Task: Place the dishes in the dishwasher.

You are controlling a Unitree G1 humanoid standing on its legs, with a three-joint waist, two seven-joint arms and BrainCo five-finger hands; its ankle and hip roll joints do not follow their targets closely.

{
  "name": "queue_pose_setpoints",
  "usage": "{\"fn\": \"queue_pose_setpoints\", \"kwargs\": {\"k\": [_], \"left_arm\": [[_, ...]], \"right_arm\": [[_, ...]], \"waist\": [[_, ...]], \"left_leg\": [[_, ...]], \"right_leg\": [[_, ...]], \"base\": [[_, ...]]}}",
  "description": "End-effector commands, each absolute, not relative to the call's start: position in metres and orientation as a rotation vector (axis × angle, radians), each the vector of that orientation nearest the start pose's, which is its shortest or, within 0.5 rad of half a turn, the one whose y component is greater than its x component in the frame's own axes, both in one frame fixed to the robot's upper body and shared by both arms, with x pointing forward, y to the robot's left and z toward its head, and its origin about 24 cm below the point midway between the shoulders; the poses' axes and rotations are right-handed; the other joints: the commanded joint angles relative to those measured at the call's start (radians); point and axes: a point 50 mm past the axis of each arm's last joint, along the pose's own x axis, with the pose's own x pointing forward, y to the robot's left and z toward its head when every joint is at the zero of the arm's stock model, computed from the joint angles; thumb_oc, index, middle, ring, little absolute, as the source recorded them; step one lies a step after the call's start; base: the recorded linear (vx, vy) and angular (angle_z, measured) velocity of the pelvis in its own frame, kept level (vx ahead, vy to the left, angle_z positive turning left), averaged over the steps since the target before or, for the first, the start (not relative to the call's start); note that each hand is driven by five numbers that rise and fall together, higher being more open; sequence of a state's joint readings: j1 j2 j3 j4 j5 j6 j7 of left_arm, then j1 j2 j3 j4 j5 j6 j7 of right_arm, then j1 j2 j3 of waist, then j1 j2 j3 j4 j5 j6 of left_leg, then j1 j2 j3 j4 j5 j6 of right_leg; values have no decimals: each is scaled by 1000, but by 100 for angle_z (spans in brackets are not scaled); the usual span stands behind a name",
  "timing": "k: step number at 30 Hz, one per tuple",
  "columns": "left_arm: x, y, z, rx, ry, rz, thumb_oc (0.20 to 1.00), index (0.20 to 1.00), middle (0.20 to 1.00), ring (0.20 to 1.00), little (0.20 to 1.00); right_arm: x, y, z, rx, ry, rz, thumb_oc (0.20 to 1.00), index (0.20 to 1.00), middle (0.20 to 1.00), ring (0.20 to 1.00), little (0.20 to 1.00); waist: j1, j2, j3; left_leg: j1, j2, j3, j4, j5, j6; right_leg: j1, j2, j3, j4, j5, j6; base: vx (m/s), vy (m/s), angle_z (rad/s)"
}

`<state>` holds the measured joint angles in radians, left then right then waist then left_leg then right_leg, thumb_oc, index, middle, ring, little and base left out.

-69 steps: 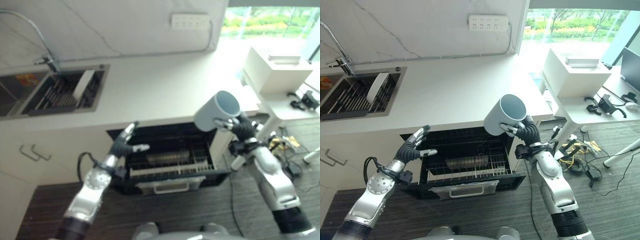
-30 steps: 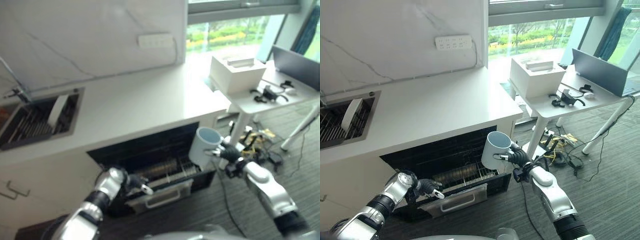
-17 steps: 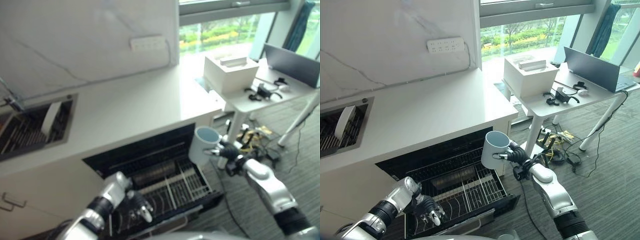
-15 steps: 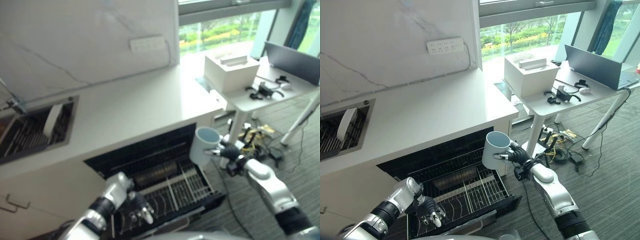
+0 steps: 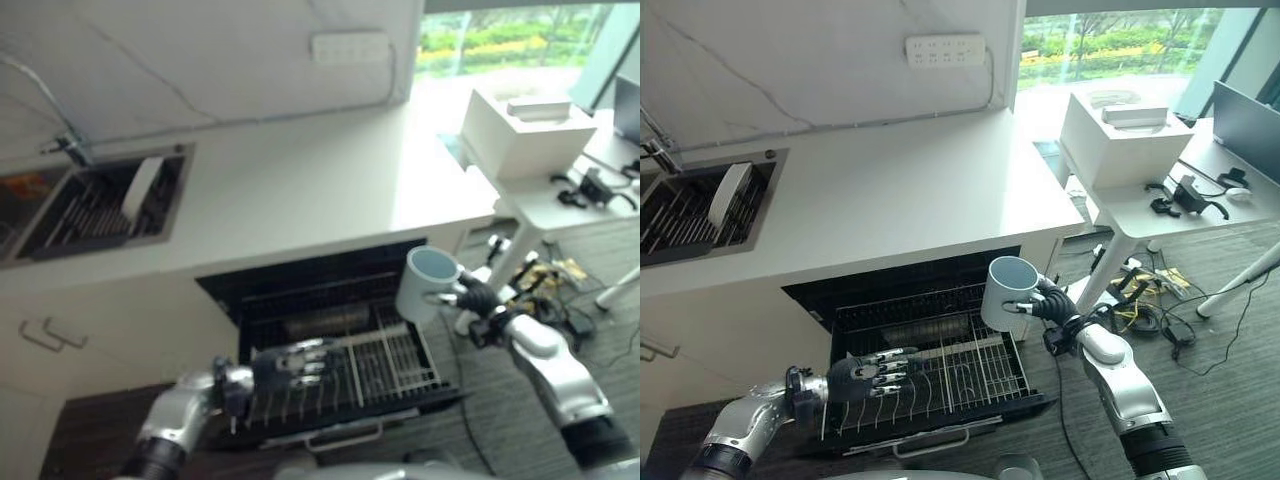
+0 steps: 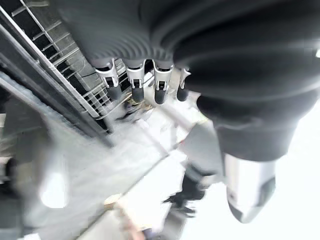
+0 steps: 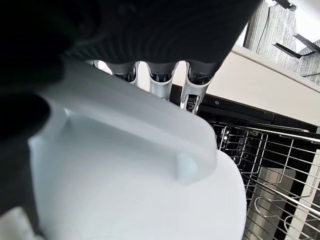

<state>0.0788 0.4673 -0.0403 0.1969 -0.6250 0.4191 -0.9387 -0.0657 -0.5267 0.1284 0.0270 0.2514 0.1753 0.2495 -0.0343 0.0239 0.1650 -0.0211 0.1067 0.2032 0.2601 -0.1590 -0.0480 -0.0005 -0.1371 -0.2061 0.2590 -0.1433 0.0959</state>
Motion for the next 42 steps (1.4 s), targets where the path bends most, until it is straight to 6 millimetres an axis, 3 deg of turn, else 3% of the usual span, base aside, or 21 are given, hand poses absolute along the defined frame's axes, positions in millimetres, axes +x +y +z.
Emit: {"fn": "queue_pose_setpoints", "kwargs": {"k": [1, 11, 21, 25, 31, 42], "left_arm": [[228, 202, 21, -548, 184, -677, 1000, 1000, 1000, 1000, 1000], [234, 194, 35, -620, 67, -483, 1000, 1000, 1000, 1000, 1000], [241, 180, 55, -589, 38, -545, 1000, 1000, 1000, 1000, 1000], [247, 168, 71, -588, -10, -599, 1000, 1000, 1000, 1000, 1000], [253, 162, 82, -620, -42, -618, 1000, 1000, 1000, 1000, 1000], [271, 148, 122, -624, -214, -728, 1000, 1000, 1000, 1000, 1000]], "right_arm": [[270, -207, 70, -323, 79, 309, 200, 200, 200, 200, 200], [272, -229, 16, -284, 350, 138, 200, 200, 200, 200, 200], [274, -260, -21, -257, 561, 4, 200, 200, 200, 200, 200], [290, -278, -12, -284, 576, -56, 200, 200, 200, 200, 200], [309, -287, 5, -322, 581, -87, 200, 200, 200, 200, 200], [351, -306, 70, -369, 484, -153, 200, 200, 200, 200, 200]], "waist": [[19, -18, -20], [81, -49, -8], [127, -21, 32], [145, 15, 68], [151, 49, 108], [159, 98, 239]], "left_leg": [[7, 65, 33, 40, -54, -21], [-7, 64, 2, 40, -51, -23], [-35, 60, -26, 40, -32, -27], [-80, 44, -51, 40, -13, -29], [-124, 27, -66, 40, 2, -29], [-222, -3, -82, 40, 20, -26]], "right_leg": [[-21, -70, -58, 41, -28, 61], [-12, -77, -99, 41, -24, 55], [-27, -77, -113, 41, -8, 48], [-66, -85, -106, 41, 5, 43], [-104, -99, -108, 41, 18, 43], [-196, -122, -114, 41, 43, 50]], "base": [[37, -45, 26], [19, -63, 14], [7, -56, 10], [-86, -21, 3], [-118, 4, 11], [-165, 21, 6]]}}
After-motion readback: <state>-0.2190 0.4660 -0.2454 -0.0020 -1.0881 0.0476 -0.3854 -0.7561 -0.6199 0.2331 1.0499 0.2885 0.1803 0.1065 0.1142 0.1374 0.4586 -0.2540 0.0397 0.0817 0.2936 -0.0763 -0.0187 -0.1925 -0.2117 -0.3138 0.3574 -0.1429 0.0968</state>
